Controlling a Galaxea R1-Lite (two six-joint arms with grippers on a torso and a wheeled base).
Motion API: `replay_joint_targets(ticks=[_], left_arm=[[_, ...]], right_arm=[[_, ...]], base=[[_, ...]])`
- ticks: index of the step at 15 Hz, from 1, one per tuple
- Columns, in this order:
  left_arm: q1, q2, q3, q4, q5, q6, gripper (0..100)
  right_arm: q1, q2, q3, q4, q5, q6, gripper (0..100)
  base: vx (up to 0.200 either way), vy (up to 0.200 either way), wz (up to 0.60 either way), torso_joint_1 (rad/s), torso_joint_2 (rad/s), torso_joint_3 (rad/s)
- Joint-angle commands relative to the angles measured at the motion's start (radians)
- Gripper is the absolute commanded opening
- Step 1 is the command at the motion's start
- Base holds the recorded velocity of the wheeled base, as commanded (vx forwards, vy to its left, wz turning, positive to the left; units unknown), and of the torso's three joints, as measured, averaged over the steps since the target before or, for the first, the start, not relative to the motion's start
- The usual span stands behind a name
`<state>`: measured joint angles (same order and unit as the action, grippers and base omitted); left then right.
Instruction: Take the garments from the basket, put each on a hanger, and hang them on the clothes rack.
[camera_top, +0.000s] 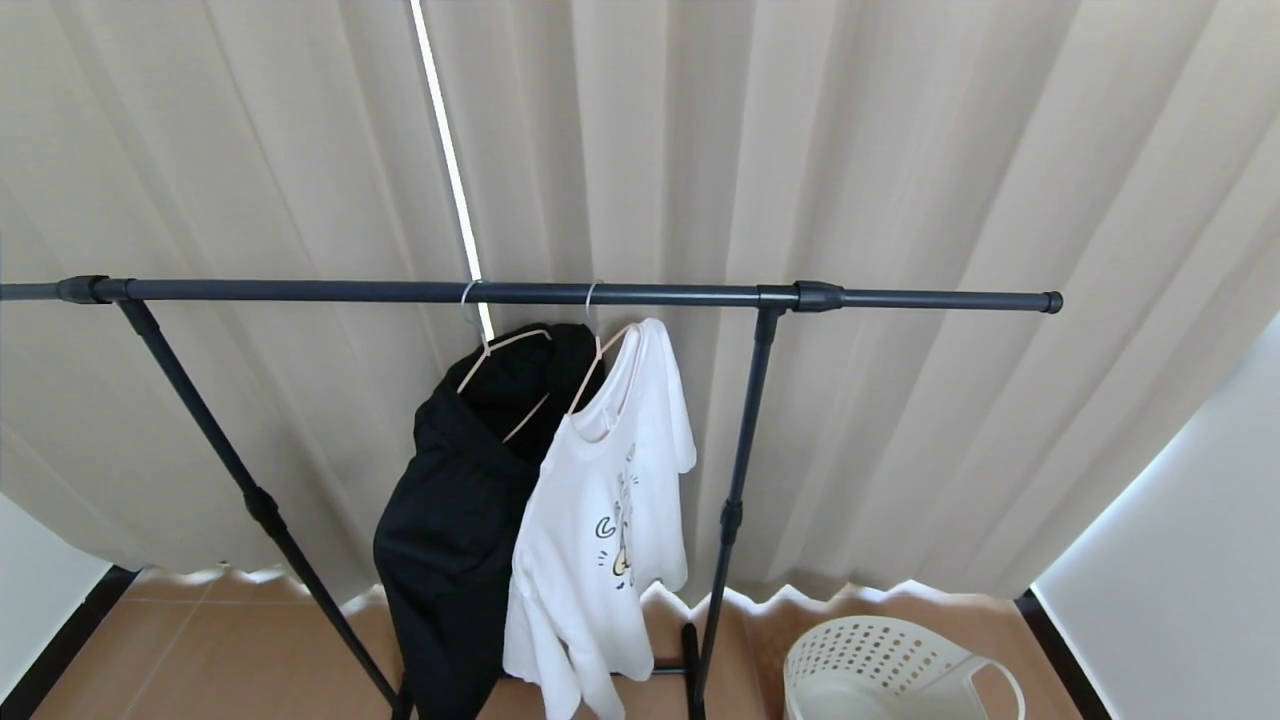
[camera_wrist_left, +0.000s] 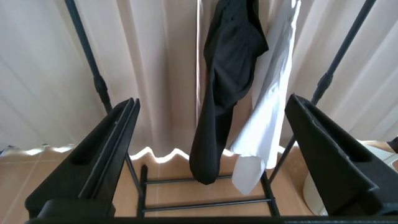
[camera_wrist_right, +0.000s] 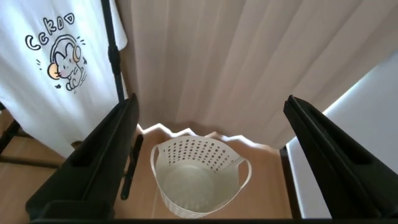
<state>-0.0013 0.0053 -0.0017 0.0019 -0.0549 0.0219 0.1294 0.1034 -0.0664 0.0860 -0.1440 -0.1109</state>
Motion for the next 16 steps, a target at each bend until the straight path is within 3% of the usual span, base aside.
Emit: replay_joint_targets(ticks=[1, 3, 4, 5, 6, 16], left_arm=[[0.000, 0.002, 0.000, 0.001, 0.000, 0.001, 100], [0.000, 0.002, 0.000, 0.000, 0.000, 0.000, 100], [0.000, 0.002, 0.000, 0.000, 0.000, 0.000, 100], [0.000, 0.002, 0.000, 0.001, 0.000, 0.001, 100], [0.000, 0.002, 0.000, 0.000, 0.001, 0.000, 100], [0.000, 0.002, 0.000, 0.001, 0.000, 0.000, 100]], right_arm=[[-0.063, 0.006, 0.003, 0.001, -0.035, -0.001, 100], [-0.068, -0.022, 0.005, -0.006, -0.034, 0.000, 100], [-0.122, -0.093, 0.019, 0.003, 0.009, 0.008, 100], [-0.131, -0.103, 0.030, -0.002, 0.092, 0.053, 100], [-0.129, -0.103, 0.031, -0.008, 0.118, 0.077, 100], [-0.129, -0.103, 0.030, -0.008, 0.132, 0.105, 100]], base=[[0.000, 0.000, 0.00, 0.000, 0.00, 0.000], [0.000, 0.000, 0.00, 0.000, 0.00, 0.000], [0.000, 0.000, 0.00, 0.000, 0.00, 0.000], [0.000, 0.000, 0.00, 0.000, 0.00, 0.000], [0.000, 0.000, 0.00, 0.000, 0.00, 0.000], [0.000, 0.000, 0.00, 0.000, 0.00, 0.000]])
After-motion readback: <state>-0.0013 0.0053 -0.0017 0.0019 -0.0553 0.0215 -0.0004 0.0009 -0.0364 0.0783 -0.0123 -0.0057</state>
